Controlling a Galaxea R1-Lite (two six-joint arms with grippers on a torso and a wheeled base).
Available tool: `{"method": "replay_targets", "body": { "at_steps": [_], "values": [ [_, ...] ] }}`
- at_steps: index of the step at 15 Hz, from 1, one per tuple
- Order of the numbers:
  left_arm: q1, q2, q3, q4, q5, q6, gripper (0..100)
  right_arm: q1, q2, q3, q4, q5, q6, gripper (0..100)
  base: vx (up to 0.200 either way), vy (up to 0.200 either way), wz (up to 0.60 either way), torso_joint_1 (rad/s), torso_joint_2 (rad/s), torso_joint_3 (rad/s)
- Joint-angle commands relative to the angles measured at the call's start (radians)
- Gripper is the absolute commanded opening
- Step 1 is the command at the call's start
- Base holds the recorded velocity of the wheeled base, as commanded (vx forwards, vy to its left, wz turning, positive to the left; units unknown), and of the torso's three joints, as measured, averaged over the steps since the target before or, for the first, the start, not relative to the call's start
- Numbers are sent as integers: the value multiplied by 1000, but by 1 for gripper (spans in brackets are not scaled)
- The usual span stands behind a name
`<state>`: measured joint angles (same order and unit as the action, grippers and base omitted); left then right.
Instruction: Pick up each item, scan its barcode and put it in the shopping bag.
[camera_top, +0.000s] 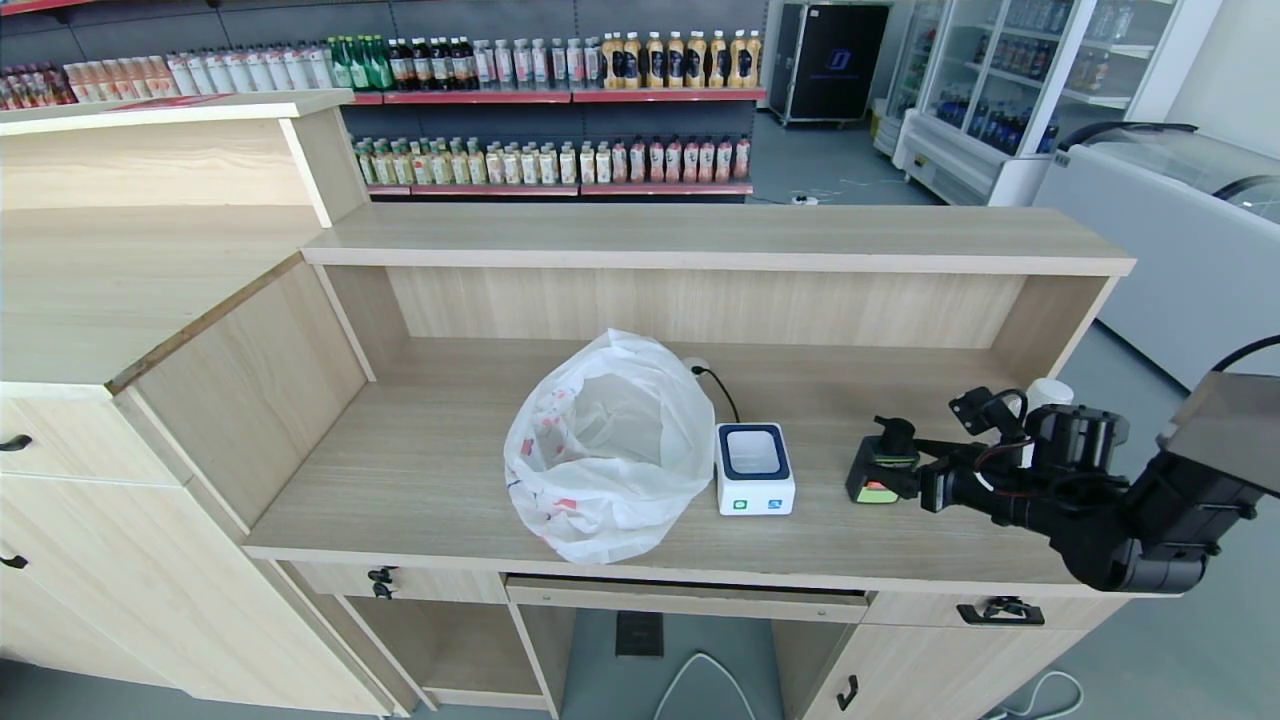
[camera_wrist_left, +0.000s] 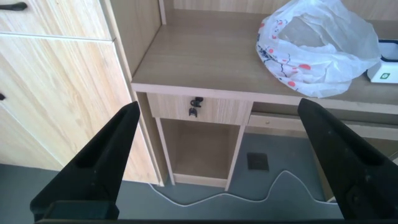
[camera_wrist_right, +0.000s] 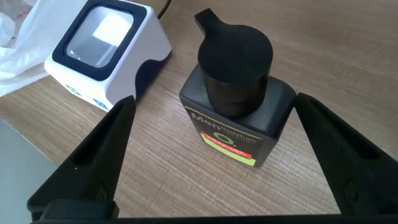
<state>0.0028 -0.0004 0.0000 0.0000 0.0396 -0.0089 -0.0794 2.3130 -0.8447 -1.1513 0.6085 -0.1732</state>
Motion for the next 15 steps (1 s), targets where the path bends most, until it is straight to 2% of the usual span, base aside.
{"method": "replay_targets", "body": {
  "at_steps": [1, 8, 12, 13, 15],
  "values": [
    [0, 0, 0, 0, 0, 0, 100, 1, 29, -30, -1, 11, 0, 100, 0, 0, 0, 0, 0, 0],
    [0, 0, 0, 0, 0, 0, 100, 7, 88, -60, -8, 80, -2, 100, 0, 0, 0, 0, 0, 0],
    [0, 0, 0, 0, 0, 0, 100, 24, 105, -47, -45, 85, -2, 100, 0, 0, 0, 0, 0, 0],
    [0, 0, 0, 0, 0, 0, 100, 27, 105, -43, -45, 86, -2, 0, 0, 0, 0, 0, 0, 0],
    [0, 0, 0, 0, 0, 0, 100, 29, 102, -37, -45, 85, -2, 0, 0, 0, 0, 0, 0, 0]
  ]
}}
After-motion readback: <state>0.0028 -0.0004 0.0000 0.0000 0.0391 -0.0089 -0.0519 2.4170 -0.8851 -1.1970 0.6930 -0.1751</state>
